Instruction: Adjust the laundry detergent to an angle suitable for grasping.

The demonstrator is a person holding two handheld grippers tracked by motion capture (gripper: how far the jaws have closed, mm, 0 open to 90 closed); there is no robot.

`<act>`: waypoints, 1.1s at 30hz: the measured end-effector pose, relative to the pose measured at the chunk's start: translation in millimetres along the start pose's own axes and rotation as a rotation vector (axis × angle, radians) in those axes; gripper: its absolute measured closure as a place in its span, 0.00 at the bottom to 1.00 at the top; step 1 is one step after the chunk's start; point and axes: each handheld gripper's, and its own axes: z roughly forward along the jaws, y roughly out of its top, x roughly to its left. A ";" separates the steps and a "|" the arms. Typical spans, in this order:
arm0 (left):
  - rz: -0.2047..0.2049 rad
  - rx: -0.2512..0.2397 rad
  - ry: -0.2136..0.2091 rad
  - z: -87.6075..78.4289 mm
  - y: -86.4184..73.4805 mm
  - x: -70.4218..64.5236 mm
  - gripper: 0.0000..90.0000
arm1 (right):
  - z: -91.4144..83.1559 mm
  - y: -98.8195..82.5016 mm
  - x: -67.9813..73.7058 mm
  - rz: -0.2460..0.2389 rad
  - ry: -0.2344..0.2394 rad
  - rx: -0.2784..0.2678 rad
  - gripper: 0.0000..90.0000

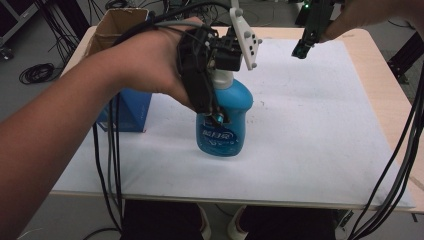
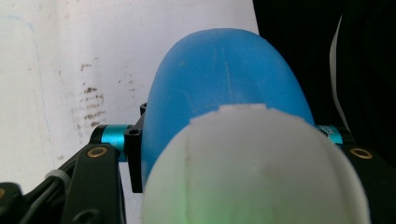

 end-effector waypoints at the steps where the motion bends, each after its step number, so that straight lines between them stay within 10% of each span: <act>1: 0.046 -0.002 0.000 2.3 0.9 -0.1 0.43 | -0.1 -0.3 0.4 0.002 -0.001 0.001 0.02; 17: 0.174 0.019 -0.001 21.2 -11.9 9.8 0.43 | 2.4 -6.3 0.5 0.012 -0.001 0.003 0.02; 33: 0.179 -0.031 -0.012 33.8 -24.5 17.4 0.43 | 8.1 -3.0 -4.9 0.022 0.011 0.003 0.02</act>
